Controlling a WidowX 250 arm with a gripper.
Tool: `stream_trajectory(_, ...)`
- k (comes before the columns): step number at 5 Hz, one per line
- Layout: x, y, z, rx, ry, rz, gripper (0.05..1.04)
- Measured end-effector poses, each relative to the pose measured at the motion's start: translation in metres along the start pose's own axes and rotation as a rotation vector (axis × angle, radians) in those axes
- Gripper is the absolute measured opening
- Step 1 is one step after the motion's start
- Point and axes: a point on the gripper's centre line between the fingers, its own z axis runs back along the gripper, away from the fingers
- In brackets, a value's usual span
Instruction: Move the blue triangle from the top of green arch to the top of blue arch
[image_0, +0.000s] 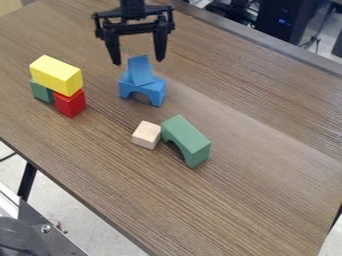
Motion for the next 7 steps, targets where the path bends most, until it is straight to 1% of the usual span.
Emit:
stream_trajectory(1, -0.003, 0.0, 0.003, 0.057, -0.002, -0.021, 0.999)
stream_trajectory(2, -0.011, -0.009, 0.005, 0.161, -0.014, -0.102, 0.999)
stream_trajectory(3, -0.026, -0.016, 0.001, 0.126, -0.017, -0.26, 0.999)
stream_trajectory(4, -0.038, -0.021, 0.004, 0.047, -0.038, -0.425, 0.999)
stream_trajectory(5, -0.039, -0.024, 0.005, 0.017, -0.035, -0.479, 0.999)
stream_trajectory(6, -0.04, -0.024, -0.003, 0.025, -0.049, -0.579, 0.999)
stream_trajectory(7, -0.039, -0.023, -0.003, 0.073, -0.07, -0.606, 0.999)
